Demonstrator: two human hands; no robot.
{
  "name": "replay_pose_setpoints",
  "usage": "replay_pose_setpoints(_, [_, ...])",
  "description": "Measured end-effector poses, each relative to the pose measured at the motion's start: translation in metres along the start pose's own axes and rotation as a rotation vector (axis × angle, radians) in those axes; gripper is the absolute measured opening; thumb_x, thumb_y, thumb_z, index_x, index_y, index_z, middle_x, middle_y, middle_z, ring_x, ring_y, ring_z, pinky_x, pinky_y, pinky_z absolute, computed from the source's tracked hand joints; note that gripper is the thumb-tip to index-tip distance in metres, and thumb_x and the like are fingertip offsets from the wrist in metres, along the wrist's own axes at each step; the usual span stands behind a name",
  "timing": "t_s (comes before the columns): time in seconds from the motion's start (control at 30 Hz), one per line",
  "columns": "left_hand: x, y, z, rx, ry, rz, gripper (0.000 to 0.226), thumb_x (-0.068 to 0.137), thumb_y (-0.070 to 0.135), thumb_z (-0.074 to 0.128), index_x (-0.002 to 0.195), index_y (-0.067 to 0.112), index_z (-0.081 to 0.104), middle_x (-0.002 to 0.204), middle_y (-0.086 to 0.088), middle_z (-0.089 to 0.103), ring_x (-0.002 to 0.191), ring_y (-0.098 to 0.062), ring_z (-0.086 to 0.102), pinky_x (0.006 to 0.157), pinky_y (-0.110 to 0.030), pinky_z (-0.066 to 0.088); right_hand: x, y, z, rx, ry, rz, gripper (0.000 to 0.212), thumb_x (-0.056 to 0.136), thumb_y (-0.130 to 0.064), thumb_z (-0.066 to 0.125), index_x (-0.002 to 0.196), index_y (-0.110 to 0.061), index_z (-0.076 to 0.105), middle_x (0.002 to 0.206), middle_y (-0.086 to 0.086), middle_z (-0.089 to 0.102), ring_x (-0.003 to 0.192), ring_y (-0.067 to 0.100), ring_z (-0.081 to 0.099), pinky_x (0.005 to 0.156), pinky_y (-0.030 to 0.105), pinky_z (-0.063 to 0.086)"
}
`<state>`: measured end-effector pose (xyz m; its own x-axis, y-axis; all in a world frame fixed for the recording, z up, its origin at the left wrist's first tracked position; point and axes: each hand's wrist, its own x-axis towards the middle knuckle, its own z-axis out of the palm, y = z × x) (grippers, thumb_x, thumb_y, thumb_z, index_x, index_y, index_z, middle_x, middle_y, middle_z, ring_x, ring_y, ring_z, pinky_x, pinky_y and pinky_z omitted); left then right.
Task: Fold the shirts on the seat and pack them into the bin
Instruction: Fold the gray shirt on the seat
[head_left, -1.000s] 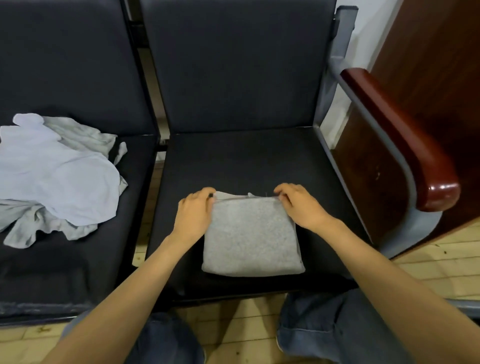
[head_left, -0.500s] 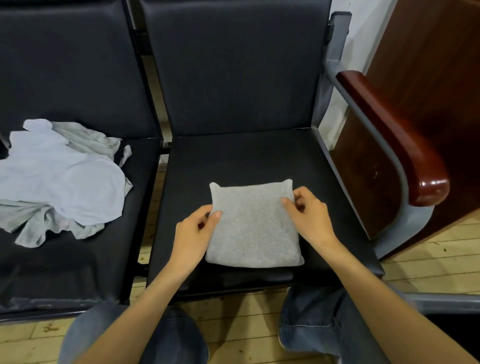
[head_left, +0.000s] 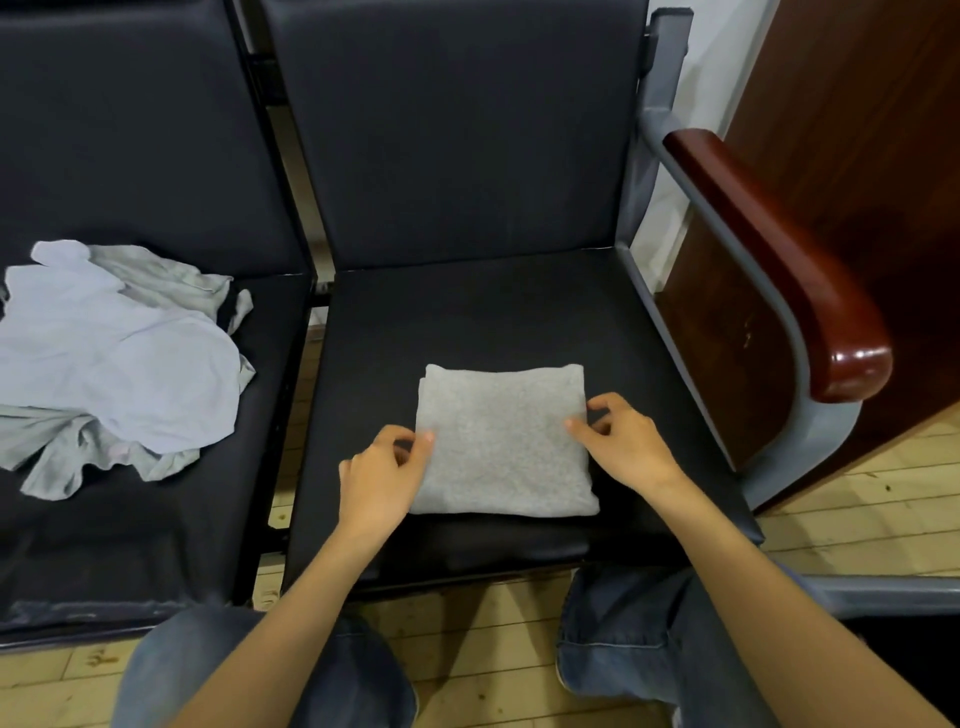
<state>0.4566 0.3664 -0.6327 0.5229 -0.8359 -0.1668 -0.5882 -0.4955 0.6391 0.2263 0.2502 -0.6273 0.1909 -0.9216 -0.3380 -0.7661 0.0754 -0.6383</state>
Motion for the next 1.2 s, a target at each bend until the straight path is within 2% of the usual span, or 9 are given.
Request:
replay_pose_setpoints(0.13, [-0.014, -0.004, 0.002, -0.194, -0.065, -0.042, 0.04, 0.089, 0.043, 0.06, 0.12, 0.018, 0.057, 0.094, 0.001, 0.066, 0.089, -0.016, 0.062, 0.086, -0.036, 0.051, -0.007, -0.001, -0.001, 0.139, -0.016, -0.074, 0.037, 0.093, -0.031, 0.059, 0.127, -0.021, 0.048, 0.099, -0.003, 0.06, 0.098, 0.015, 0.058, 0.076, 0.026, 0.042])
replay_pose_setpoints(0.27, [-0.022, -0.012, 0.005, -0.07, 0.072, 0.056, 0.029, 0.094, 0.038, 0.052, 0.116, 0.019, 0.055, 0.071, 0.002, 0.061, 0.07, -0.014, 0.061, 0.09, -0.044, 0.049, -0.009, -0.004, 0.006, 0.119, 0.063, -0.157, 0.035, 0.096, -0.029, 0.054, 0.129, -0.024, 0.046, 0.1, -0.001, 0.058, 0.097, 0.017, 0.058, 0.08, 0.029, 0.047])
replay_pose_setpoints(0.37, [-0.021, -0.017, 0.01, 0.142, 0.084, 0.066, 0.04, 0.094, 0.041, 0.051, 0.124, 0.013, 0.047, 0.102, -0.004, 0.06, 0.101, -0.024, 0.057, 0.095, -0.04, 0.038, -0.006, 0.002, 0.014, -0.111, 0.054, -0.109, 0.04, 0.094, -0.033, 0.055, 0.13, -0.018, 0.046, 0.113, 0.001, 0.057, 0.107, 0.021, 0.053, 0.092, 0.037, 0.047])
replay_pose_setpoints(0.47, [-0.012, -0.004, 0.009, 0.222, 0.204, 0.319, 0.046, 0.094, 0.035, 0.052, 0.13, 0.006, 0.047, 0.127, -0.013, 0.05, 0.119, -0.029, 0.045, 0.1, -0.04, 0.038, -0.01, -0.004, 0.019, -0.207, 0.283, -0.392, 0.037, 0.094, -0.024, 0.057, 0.129, -0.012, 0.053, 0.131, 0.006, 0.051, 0.122, 0.023, 0.043, 0.103, 0.036, 0.039])
replay_pose_setpoints(0.53, [0.003, 0.01, 0.016, 0.379, 0.245, 0.546, 0.047, 0.097, 0.034, 0.039, 0.131, 0.004, 0.051, 0.137, -0.017, 0.048, 0.13, -0.033, 0.043, 0.108, -0.043, 0.034, -0.011, -0.016, 0.027, -0.254, 0.346, -0.565, 0.032, 0.095, -0.018, 0.055, 0.125, -0.007, 0.058, 0.136, 0.013, 0.051, 0.13, 0.03, 0.042, 0.11, 0.042, 0.035])
replay_pose_setpoints(0.63, [0.022, 0.028, 0.028, 0.615, 0.081, 0.561, 0.07, 0.094, 0.045, 0.005, 0.145, 0.006, 0.034, 0.154, -0.017, 0.025, 0.144, -0.031, 0.02, 0.115, -0.039, 0.006, -0.006, -0.03, 0.051, -0.46, 0.31, -0.578, 0.049, 0.098, -0.032, 0.029, 0.136, -0.01, 0.05, 0.147, 0.016, 0.04, 0.141, 0.034, 0.028, 0.113, 0.045, 0.017])
replay_pose_setpoints(0.77, [0.041, 0.016, 0.047, 0.674, -0.086, 0.426, 0.096, 0.065, 0.064, -0.04, 0.149, 0.025, -0.011, 0.159, -0.002, -0.014, 0.145, -0.019, -0.018, 0.111, -0.037, -0.02, 0.011, -0.023, 0.062, -0.625, 0.021, -0.372, 0.072, 0.087, -0.06, -0.009, 0.151, -0.029, -0.007, 0.159, 0.0, -0.015, 0.144, 0.024, -0.021, 0.115, 0.048, -0.012])
replay_pose_setpoints(1.03, [0.046, 0.006, 0.051, 0.495, -0.09, 0.384, 0.073, 0.085, 0.06, -0.011, 0.151, 0.03, -0.001, 0.159, 0.005, -0.01, 0.145, -0.013, -0.016, 0.113, -0.043, -0.019, 0.015, -0.019, 0.062, -0.593, -0.048, -0.311, 0.061, 0.098, -0.056, 0.009, 0.149, -0.033, -0.014, 0.157, -0.006, -0.022, 0.142, 0.023, -0.027, 0.113, 0.051, -0.017])
replay_pose_setpoints(1.2, [0.034, -0.006, 0.039, 0.262, 0.3, 0.096, 0.052, 0.096, 0.042, 0.045, 0.131, 0.005, 0.046, 0.143, -0.017, 0.033, 0.133, -0.034, 0.026, 0.109, -0.05, 0.017, 0.012, -0.015, 0.059, -0.35, 0.357, -0.156, 0.063, 0.099, -0.046, 0.036, 0.148, -0.008, 0.024, 0.158, 0.013, 0.012, 0.147, 0.029, 0.004, 0.118, 0.046, 0.001])
